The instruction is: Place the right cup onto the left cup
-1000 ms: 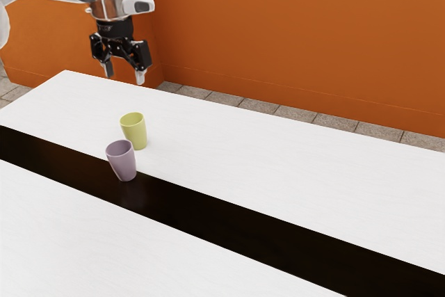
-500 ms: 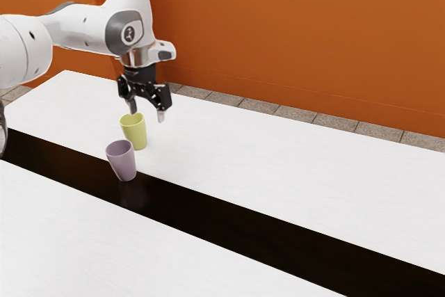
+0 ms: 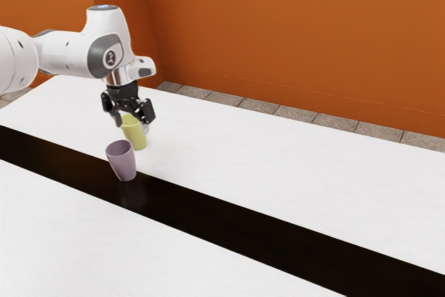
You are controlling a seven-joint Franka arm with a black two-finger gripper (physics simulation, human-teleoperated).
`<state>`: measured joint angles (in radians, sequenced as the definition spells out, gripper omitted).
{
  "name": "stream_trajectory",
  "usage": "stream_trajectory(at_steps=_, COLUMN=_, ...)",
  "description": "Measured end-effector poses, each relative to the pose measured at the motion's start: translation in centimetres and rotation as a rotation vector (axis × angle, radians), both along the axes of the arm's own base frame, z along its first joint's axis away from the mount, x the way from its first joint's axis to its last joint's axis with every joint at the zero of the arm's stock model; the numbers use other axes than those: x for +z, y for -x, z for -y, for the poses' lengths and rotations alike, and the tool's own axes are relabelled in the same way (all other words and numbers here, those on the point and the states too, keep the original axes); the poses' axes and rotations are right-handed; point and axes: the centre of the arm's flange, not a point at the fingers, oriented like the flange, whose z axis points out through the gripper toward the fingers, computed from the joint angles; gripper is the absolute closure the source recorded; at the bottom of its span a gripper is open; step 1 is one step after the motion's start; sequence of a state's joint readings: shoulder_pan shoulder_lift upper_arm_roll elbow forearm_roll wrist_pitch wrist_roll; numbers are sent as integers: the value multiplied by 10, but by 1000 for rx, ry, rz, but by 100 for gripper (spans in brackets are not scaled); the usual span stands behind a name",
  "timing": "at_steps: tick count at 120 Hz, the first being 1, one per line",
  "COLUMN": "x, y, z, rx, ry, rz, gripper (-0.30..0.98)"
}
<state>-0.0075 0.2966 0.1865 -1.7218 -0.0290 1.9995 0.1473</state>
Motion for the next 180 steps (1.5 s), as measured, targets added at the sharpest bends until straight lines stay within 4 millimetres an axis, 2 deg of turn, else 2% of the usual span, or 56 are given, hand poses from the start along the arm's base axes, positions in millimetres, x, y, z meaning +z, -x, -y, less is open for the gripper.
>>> stream_trajectory(at_steps=22, x=-14, y=9, z=-14, rx=16, ry=0, rz=-4, gripper=0)
stream_trajectory(at_steps=50, x=-34, y=9, z=-26, rx=26, ry=-2, rz=-18, gripper=0)
stream_trajectory(at_steps=95, x=-77, y=4, z=-28, rx=24, ry=3, rz=-58, gripper=0)
stream_trajectory(at_steps=134, x=-98, y=1, z=-33, rx=25, ry=5, rz=-64, gripper=1)
stream_trajectory(at_steps=146, x=-101, y=0, z=-32, rx=26, ry=11, rz=-62, gripper=8)
stream_trajectory(at_steps=180, x=-101, y=-1, z=-32, rx=25, ry=17, rz=-54, gripper=42)
